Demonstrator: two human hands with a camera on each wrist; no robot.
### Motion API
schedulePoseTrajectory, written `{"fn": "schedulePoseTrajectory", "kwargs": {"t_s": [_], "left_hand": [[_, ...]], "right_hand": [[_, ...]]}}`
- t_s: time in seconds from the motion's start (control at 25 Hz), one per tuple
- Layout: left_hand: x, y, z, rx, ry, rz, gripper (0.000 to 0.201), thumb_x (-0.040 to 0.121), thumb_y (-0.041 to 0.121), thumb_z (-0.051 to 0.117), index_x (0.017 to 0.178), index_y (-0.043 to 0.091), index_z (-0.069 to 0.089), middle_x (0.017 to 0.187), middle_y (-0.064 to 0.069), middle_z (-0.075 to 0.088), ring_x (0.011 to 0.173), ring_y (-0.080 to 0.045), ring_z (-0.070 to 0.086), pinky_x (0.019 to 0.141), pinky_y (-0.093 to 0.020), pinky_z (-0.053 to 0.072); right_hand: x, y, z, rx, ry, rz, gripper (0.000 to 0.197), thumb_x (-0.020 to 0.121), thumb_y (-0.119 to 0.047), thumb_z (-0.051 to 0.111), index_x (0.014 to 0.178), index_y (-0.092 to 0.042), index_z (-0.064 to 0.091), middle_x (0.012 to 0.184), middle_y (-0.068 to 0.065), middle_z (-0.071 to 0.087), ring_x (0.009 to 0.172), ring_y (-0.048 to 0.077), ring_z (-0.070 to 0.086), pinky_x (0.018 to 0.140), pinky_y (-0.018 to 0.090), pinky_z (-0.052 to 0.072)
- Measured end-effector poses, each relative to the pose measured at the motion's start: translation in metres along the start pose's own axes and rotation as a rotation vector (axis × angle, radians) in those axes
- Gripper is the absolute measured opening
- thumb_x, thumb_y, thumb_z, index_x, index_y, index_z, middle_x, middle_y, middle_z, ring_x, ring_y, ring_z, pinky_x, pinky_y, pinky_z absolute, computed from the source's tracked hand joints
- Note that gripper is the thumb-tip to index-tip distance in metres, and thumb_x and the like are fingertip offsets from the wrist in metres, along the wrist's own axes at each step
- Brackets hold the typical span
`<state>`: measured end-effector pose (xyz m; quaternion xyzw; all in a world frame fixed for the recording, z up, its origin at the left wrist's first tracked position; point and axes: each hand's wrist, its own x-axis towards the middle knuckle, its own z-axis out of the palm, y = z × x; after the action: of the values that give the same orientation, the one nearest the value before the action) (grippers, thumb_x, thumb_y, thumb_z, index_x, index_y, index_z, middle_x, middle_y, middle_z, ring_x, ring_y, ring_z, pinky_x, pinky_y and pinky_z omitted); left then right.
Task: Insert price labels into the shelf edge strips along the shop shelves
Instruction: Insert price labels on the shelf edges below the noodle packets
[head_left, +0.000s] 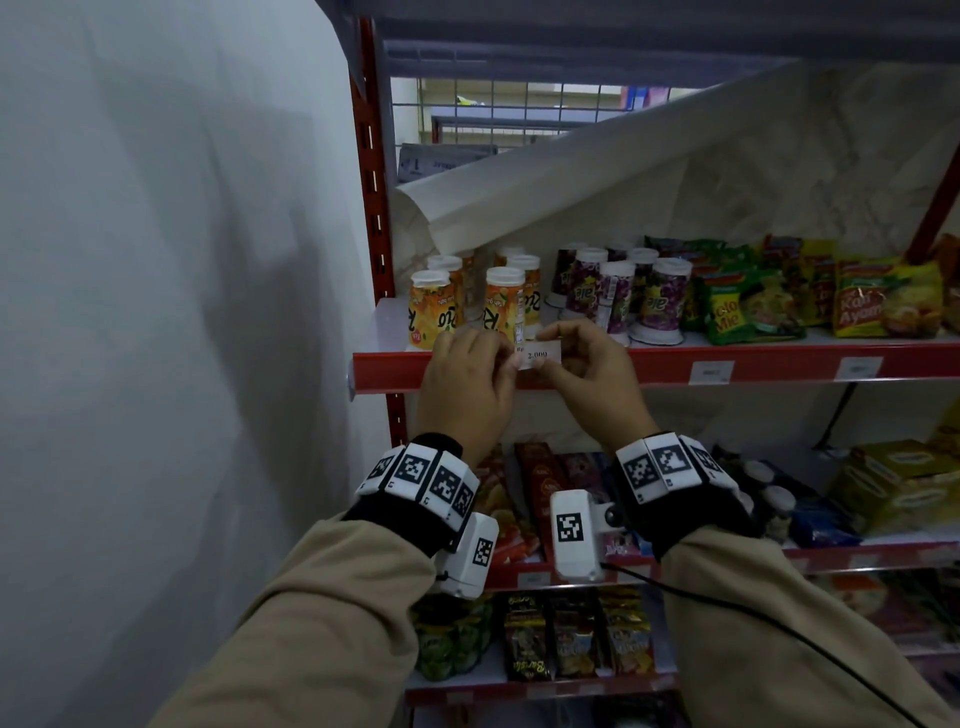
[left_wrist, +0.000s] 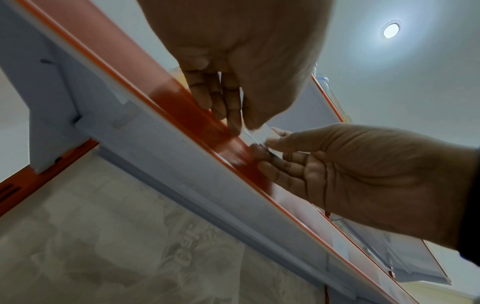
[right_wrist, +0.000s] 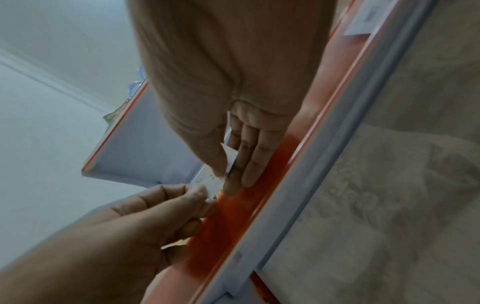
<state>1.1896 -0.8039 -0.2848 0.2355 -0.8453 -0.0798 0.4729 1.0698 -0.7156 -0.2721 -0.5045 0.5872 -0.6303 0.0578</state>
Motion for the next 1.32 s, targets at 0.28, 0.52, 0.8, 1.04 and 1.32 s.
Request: {"fn": "schedulePoseTrajectory", "kwargs": {"t_s": [0.28, 0.52, 0.8, 1.04, 1.32], "left_hand": [[-0.003, -0.012, -0.016, 0.117, -0.063, 0.097, 0.020, 0.088, 0.021, 0.061, 0.105, 0.011, 0.061, 0.108, -0.005, 0.060, 0.101, -0.023, 0.049, 0.087, -0.035, 0.042], [-0.008, -0.028, -0.035, 0.104, -0.056, 0.041, 0.024, 0.083, 0.013, 0.067, 0.107, 0.010, 0.063, 0.104, -0.006, 0.060, 0.100, -0.023, 0.049, 0.086, -0.027, 0.037], [-0.006, -0.024, -0.033, 0.120, -0.061, 0.046, 0.020, 0.089, 0.020, 0.062, 0.105, 0.008, 0.066, 0.100, -0.009, 0.058, 0.096, -0.025, 0.049, 0.081, -0.033, 0.042], [0.000, -0.025, -0.035, 0.332, -0.121, 0.067, 0.018, 0.093, 0.027, 0.055, 0.103, 0.015, 0.064, 0.102, -0.004, 0.056, 0.097, -0.024, 0.048, 0.082, -0.033, 0.032], [-0.002, -0.028, -0.040, 0.400, -0.169, 0.072, 0.018, 0.095, 0.036, 0.048, 0.107, 0.027, 0.059, 0.105, 0.004, 0.053, 0.102, -0.018, 0.047, 0.084, -0.033, 0.020]], "right_hand": [[0.017, -0.004, -0.009, -0.390, 0.046, -0.228, 0.008, 0.089, -0.018, 0.063, 0.095, -0.020, 0.069, 0.079, -0.018, 0.060, 0.078, -0.008, 0.057, 0.066, 0.008, 0.042], [0.017, -0.003, 0.021, -0.494, -0.004, -0.270, 0.009, 0.089, -0.017, 0.061, 0.092, -0.021, 0.069, 0.094, -0.005, 0.065, 0.093, 0.023, 0.052, 0.084, 0.042, 0.043], [0.014, -0.002, 0.024, -0.563, -0.060, -0.296, 0.009, 0.086, -0.021, 0.066, 0.092, -0.026, 0.070, 0.089, -0.007, 0.065, 0.088, 0.024, 0.051, 0.080, 0.045, 0.043], [0.020, -0.001, 0.011, -0.754, -0.225, -0.331, 0.014, 0.081, -0.018, 0.068, 0.094, -0.016, 0.066, 0.094, 0.004, 0.058, 0.092, 0.027, 0.051, 0.078, 0.034, 0.039], [0.022, -0.004, 0.012, -0.876, -0.282, -0.306, 0.011, 0.086, -0.028, 0.065, 0.096, -0.023, 0.068, 0.099, 0.002, 0.055, 0.095, 0.024, 0.045, 0.082, 0.037, 0.039]]}}
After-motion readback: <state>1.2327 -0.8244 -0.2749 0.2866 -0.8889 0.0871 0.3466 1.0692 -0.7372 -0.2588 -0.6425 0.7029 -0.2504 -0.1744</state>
